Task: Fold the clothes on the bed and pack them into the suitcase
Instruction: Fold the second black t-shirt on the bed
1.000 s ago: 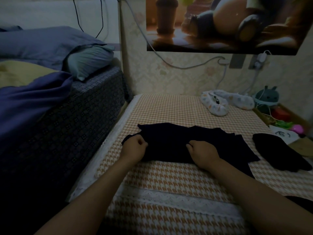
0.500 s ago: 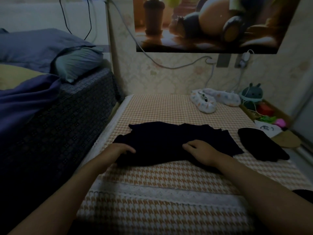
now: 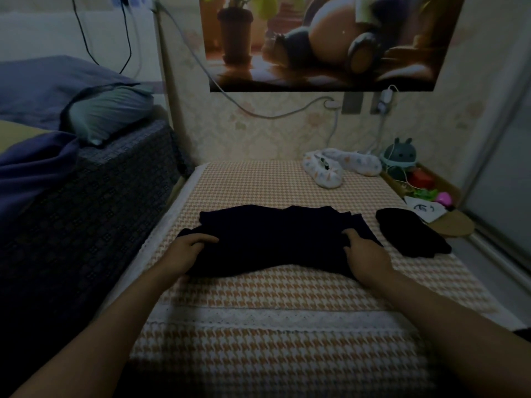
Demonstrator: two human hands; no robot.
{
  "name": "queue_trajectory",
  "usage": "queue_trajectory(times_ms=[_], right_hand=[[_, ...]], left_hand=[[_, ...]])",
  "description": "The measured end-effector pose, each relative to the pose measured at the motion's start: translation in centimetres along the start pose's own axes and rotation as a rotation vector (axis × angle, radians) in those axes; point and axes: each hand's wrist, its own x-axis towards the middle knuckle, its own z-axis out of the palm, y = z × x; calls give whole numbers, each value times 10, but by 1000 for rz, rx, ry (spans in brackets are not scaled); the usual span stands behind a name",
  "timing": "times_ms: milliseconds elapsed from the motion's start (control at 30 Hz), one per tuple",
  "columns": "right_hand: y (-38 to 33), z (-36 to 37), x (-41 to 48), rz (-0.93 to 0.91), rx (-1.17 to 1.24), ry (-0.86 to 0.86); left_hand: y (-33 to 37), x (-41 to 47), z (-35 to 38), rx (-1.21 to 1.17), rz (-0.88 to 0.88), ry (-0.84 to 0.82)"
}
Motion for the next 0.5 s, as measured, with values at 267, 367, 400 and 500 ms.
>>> queue_trajectory(times_ms=[267, 367, 400, 500], right_hand=[[29, -13, -4, 98, -192, -319], [24, -17, -9, -75, -477, -115], [22, -18, -10, -171, -497, -101], [11, -11, -15, -355, -259, -482]], left_hand=[[-35, -2, -28, 760, -37, -513], [-14, 1, -18, 1078, -15, -354], [-5, 0, -11, 1063, 45, -271], [15, -6, 25, 814, 285, -197]])
